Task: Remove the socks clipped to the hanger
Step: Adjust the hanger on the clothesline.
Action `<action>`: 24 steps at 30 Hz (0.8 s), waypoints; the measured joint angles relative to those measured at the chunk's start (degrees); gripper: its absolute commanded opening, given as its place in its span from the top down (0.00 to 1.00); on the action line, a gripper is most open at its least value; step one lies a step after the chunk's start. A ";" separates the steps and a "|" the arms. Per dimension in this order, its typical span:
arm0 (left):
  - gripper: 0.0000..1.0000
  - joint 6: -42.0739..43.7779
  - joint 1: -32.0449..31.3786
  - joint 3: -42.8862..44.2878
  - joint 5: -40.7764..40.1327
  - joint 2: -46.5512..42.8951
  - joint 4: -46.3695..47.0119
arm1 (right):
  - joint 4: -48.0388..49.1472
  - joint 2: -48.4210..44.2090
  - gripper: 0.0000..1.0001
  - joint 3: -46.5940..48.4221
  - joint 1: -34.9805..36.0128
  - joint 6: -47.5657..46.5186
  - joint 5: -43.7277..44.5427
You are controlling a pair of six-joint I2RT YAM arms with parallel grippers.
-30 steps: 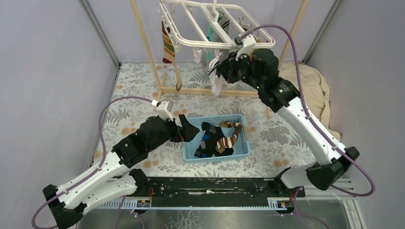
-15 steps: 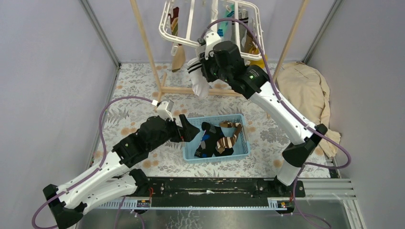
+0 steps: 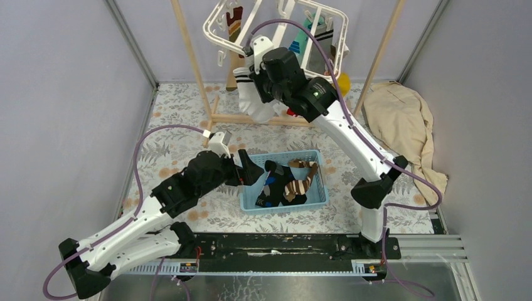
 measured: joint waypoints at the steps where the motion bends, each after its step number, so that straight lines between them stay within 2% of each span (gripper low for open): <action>1: 0.01 0.13 0.00 0.15 0.00 0.09 -0.04 | -0.26 0.66 0.96 0.90 0.22 -0.24 0.37; 8: 0.01 0.63 0.00 1.14 0.00 0.42 -0.13 | -1.57 4.09 0.93 2.16 1.66 -2.27 4.90; 11: 0.01 0.74 0.00 1.42 -0.02 0.61 -0.39 | -1.60 4.94 0.82 2.21 2.05 -3.41 7.61; 16: 0.01 0.76 0.00 1.62 0.00 0.76 -0.44 | 0.66 3.37 0.53 -1.81 2.29 -4.59 8.87; 24: 0.01 0.74 0.00 1.81 0.09 1.33 -0.42 | 3.76 -4.11 0.38 -11.41 2.45 -4.33 5.77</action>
